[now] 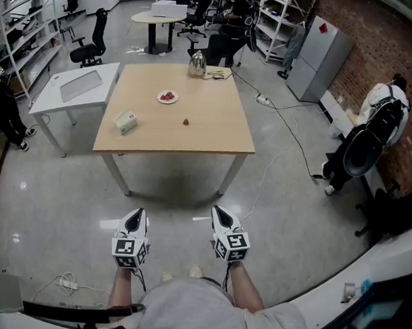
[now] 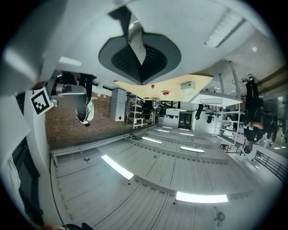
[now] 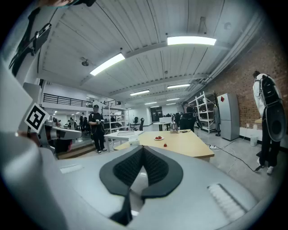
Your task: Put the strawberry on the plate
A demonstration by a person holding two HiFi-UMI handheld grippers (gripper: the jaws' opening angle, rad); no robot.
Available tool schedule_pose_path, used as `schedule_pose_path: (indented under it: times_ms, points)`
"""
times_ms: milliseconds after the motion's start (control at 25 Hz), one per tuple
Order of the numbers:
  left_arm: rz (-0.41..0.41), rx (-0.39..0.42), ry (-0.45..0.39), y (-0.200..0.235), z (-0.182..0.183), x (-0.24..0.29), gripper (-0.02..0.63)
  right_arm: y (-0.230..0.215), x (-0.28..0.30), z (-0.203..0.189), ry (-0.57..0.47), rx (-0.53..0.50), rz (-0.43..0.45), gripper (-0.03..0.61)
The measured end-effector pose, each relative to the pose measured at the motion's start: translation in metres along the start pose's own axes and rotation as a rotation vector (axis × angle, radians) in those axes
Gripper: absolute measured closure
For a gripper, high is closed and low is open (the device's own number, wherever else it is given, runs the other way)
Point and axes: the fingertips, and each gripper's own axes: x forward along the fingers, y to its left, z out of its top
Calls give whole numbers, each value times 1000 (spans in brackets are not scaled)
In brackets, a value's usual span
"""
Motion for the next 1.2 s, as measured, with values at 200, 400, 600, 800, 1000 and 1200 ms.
schedule_pose_path:
  times_ms: [200, 400, 600, 800, 1000, 1200]
  points:
    - [-4, 6, 0, 2, 2, -5, 594, 10, -2, 3, 19, -1, 10, 572]
    - [10, 24, 3, 11, -5, -9, 594, 16, -1, 4, -13, -7, 20, 572]
    - [14, 31, 0, 21, -6, -16, 594, 26, 1, 2, -9, -1, 19, 572]
    - [11, 27, -4, 29, -8, -24, 594, 41, 2, -1, 0, 0, 24, 572]
    - [19, 21, -11, 39, -9, -31, 594, 59, 5, 0, 10, 2, 35, 572]
    - [13, 3, -19, 46, -7, -28, 594, 65, 19, -2, 8, -11, 49, 572]
